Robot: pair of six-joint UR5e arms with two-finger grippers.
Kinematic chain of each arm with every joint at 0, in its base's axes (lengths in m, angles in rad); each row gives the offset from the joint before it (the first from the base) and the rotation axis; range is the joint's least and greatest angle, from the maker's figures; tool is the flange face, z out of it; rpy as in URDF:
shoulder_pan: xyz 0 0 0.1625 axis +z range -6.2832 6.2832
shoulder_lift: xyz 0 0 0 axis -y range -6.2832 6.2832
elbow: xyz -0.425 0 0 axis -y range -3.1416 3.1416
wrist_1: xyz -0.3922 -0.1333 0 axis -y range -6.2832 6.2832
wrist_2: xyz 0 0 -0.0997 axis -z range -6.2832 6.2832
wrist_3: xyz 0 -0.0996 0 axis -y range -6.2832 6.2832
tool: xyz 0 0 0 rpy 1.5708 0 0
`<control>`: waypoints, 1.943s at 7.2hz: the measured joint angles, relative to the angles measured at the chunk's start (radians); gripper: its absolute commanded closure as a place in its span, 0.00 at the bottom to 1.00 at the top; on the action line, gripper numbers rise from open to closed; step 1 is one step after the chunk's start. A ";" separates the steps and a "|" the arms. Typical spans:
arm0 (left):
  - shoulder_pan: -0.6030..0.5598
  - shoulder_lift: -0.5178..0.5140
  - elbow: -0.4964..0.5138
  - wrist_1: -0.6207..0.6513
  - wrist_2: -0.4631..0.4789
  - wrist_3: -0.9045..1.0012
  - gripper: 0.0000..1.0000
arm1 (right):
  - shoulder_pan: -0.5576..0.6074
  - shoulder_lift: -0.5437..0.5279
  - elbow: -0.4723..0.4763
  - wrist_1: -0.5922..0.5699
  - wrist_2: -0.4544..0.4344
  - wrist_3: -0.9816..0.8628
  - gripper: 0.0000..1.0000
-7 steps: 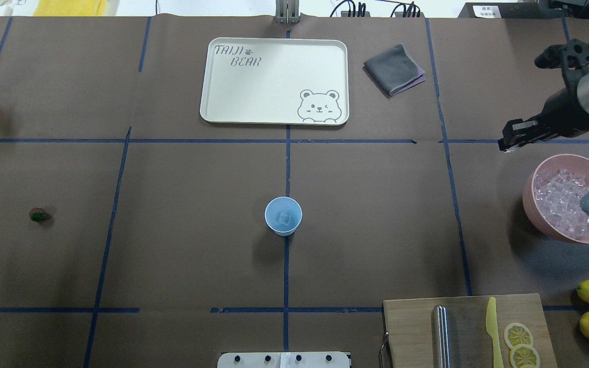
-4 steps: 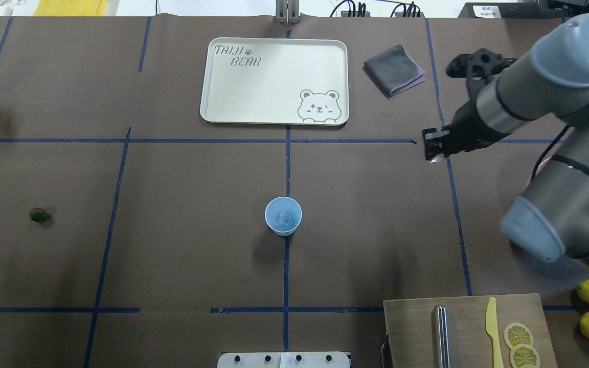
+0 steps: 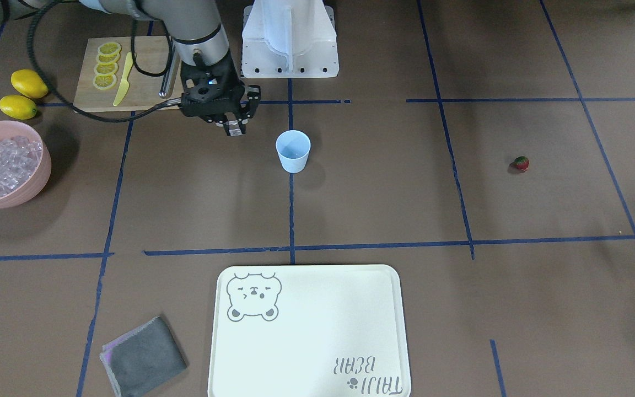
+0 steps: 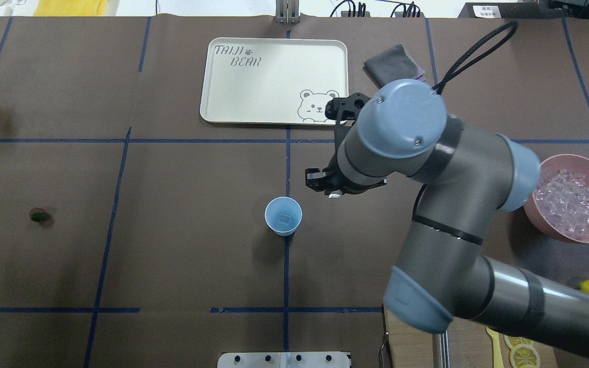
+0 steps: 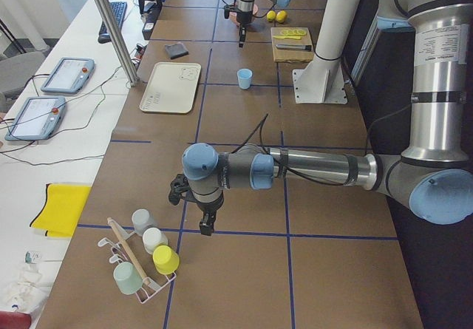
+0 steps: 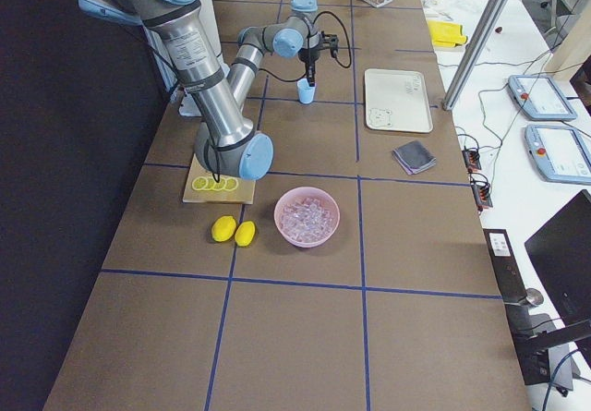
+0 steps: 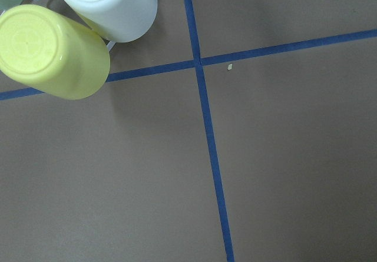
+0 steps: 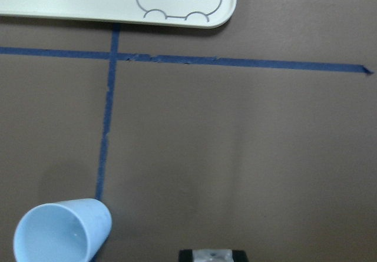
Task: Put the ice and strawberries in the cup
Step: 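Carry the ice cube with the right gripper over the blue cup, then open the right gripper to drop the ice cube into the cup, then move the right gripper back toward the pink bowl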
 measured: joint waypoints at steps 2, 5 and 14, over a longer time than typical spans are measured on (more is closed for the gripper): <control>0.001 0.000 0.000 0.000 0.000 0.000 0.00 | -0.068 0.118 -0.124 0.000 -0.078 0.075 0.94; 0.001 0.001 0.000 0.000 0.000 0.000 0.00 | -0.108 0.166 -0.219 0.003 -0.134 0.101 0.09; 0.001 0.002 0.002 0.000 0.001 0.000 0.00 | -0.020 0.029 -0.068 -0.001 -0.068 -0.126 0.00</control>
